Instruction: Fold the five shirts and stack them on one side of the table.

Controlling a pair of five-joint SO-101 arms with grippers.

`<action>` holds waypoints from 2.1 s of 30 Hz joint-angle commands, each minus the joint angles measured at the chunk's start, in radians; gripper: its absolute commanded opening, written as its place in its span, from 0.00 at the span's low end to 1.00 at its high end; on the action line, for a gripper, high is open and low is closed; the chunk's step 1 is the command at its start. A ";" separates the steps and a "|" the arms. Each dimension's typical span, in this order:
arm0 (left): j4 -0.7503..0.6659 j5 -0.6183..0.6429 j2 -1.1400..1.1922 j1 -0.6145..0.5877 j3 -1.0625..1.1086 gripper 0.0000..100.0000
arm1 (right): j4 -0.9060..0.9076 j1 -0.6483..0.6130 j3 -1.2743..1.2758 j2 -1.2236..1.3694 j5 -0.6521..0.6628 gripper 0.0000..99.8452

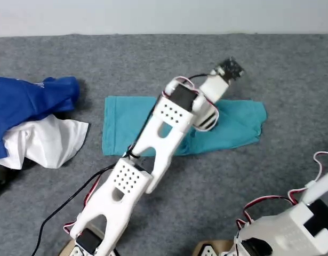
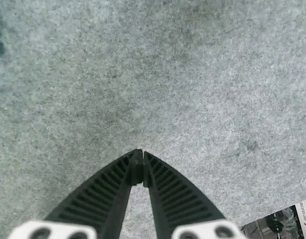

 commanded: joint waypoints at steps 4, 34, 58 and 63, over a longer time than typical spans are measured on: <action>0.026 0.026 -0.167 -0.173 0.120 0.23 | 0.041 0.004 -0.052 -0.058 0.008 0.01; -0.080 0.020 -0.218 -0.687 0.688 0.26 | 0.041 0.001 -0.052 -0.058 0.008 0.01; 0.025 0.018 0.035 -0.601 0.433 0.01 | 0.041 0.001 -0.052 -0.058 0.009 0.01; 0.025 0.021 -0.031 -0.600 0.435 0.01 | 0.041 0.001 -0.052 -0.062 0.009 0.01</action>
